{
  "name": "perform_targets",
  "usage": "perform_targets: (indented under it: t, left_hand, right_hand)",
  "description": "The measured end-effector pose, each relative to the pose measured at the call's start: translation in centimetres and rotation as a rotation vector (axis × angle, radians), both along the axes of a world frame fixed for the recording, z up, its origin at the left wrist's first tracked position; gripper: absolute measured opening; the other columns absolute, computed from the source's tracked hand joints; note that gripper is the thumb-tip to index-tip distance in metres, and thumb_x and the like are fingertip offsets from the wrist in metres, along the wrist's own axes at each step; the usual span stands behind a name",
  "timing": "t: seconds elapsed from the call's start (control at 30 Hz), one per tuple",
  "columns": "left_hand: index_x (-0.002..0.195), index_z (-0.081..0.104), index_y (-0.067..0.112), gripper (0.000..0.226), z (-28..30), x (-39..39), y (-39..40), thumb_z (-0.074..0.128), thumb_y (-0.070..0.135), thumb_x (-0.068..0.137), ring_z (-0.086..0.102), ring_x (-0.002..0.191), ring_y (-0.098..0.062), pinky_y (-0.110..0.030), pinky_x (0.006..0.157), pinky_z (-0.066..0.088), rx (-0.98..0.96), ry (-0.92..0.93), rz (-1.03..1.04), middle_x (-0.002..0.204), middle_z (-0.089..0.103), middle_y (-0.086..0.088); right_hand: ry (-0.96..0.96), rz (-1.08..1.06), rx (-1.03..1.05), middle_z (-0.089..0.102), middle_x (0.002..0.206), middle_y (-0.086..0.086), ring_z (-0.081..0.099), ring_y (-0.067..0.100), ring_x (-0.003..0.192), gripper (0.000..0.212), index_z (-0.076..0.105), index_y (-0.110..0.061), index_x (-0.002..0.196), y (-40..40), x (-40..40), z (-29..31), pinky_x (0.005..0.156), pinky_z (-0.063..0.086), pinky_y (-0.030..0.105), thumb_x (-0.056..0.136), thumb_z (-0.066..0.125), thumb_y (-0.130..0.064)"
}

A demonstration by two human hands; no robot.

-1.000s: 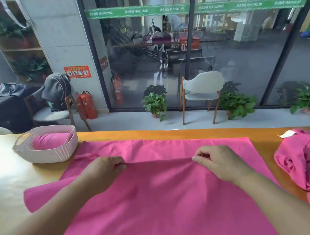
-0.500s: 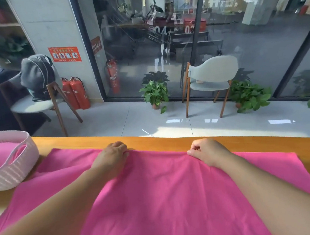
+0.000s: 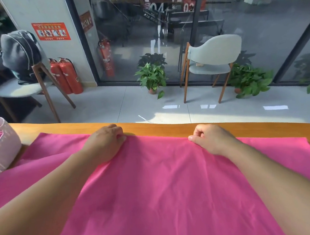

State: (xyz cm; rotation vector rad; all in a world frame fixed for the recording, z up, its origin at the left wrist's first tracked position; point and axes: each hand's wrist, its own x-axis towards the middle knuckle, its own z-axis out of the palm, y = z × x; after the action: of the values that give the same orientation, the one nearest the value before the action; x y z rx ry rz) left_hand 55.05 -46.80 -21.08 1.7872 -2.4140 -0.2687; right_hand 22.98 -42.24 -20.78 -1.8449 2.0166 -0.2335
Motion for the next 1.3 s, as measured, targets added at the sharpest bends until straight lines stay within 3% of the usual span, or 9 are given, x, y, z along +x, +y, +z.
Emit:
perform_targets:
  t: [0.17,0.23,0.3,0.4,0.57,0.7,0.83,1.13,1.3]
  left_hand:
    - [0.12,0.058,0.017,0.033,0.0,-1.1,3.4,0.056,0.033,0.091,0.052,0.11,-0.03,-0.042,0.092,0.038,-0.317,-0.071,0.013,0.119,0.054,-0.006]
    - [0.123,0.059,0.014,0.039,0.0,-2.1,6.7,0.051,0.034,0.09,0.052,0.111,-0.03,-0.045,0.095,0.039,-0.414,0.036,-0.062,0.123,0.056,-0.008]
    - [0.128,0.06,0.014,0.045,-1.1,-2.8,10.1,0.045,0.04,0.094,0.051,0.125,-0.03,-0.046,0.105,0.035,-0.361,0.088,-0.156,0.134,0.056,-0.009]
    - [0.147,0.042,0.024,0.067,-2.7,-2.9,14.3,0.022,0.065,0.097,0.021,0.148,-0.02,-0.04,0.117,0.011,-0.132,-0.028,-0.204,0.157,0.032,-0.002]
    - [0.155,-0.001,0.032,0.09,-2.6,-2.3,18.3,-0.01,0.079,0.079,-0.02,0.147,-0.01,-0.035,0.118,-0.011,0.025,-0.118,-0.181,0.159,-0.019,0.009]
    - [0.154,0.025,0.028,0.076,-2.6,-1.5,24.6,0.017,0.074,0.094,0.01,0.15,-0.018,-0.039,0.116,0.005,0.019,-0.115,-0.142,0.162,0.012,0.002]
    - [0.147,0.043,0.025,0.073,-2.7,-0.6,31.2,0.029,0.073,0.094,0.029,0.145,-0.02,-0.041,0.11,0.02,0.022,-0.109,-0.151,0.157,0.033,-0.001]
    - [0.148,0.04,0.025,0.073,-2.6,0.8,37.6,0.026,0.072,0.094,0.025,0.146,-0.021,-0.042,0.112,0.014,0.035,-0.111,-0.133,0.158,0.03,-0.003]
    - [0.152,0.031,0.025,0.076,-2.5,1.9,39.2,0.021,0.073,0.094,0.012,0.15,-0.02,-0.041,0.116,0.003,0.031,-0.074,-0.146,0.162,0.017,-0.002]
  right_hand:
    - [0.346,0.075,-0.235,0.054,0.117,-0.003,0.051,0.021,0.113,0.036,0.056,-0.025,0.12,2.5,2.1,1.6,0.096,0.044,0.038,0.095,0.049,-0.051]
    - [0.265,0.108,-0.418,0.055,0.121,0.001,0.052,0.023,0.113,0.042,0.058,-0.021,0.125,5.3,4.0,1.1,0.099,0.045,0.04,0.096,0.043,-0.048]
    - [0.167,0.17,-0.359,0.05,0.143,0.004,0.046,0.026,0.132,0.061,0.052,-0.024,0.139,8.8,5.9,-0.2,0.116,0.031,0.04,0.094,0.025,-0.055]
    - [0.149,0.242,-0.112,0.005,0.166,-0.006,0.0,0.011,0.152,0.086,0.015,-0.034,0.157,12.6,6.7,-2.3,0.122,-0.009,0.028,0.084,-0.006,-0.076]
    - [0.162,0.257,-0.123,-0.009,0.165,-0.01,-0.015,0.005,0.149,0.086,0.004,-0.035,0.157,16.2,7.0,-2.5,0.121,-0.011,0.03,0.082,-0.011,-0.073]
    - [0.175,0.273,-0.128,-0.007,0.164,-0.01,-0.014,0.005,0.149,0.069,0.003,-0.035,0.156,22.0,7.6,-2.9,0.12,-0.009,0.031,0.096,0.005,-0.068]
    - [0.21,0.26,-0.176,0.033,0.158,0.0,0.027,0.015,0.147,0.063,0.038,-0.025,0.15,28.6,8.4,-3.5,0.117,0.017,0.037,0.101,0.025,-0.062]
    - [0.241,0.281,-0.2,0.033,0.159,0.001,0.023,0.014,0.148,0.065,0.04,-0.024,0.151,34.8,9.9,-3.4,0.119,0.015,0.036,0.099,0.027,-0.061]
    - [0.262,0.259,-0.195,0.019,0.163,-0.003,0.01,0.011,0.152,0.065,0.021,-0.028,0.154,36.9,11.0,-3.5,0.121,0.008,0.036,0.1,0.015,-0.064]
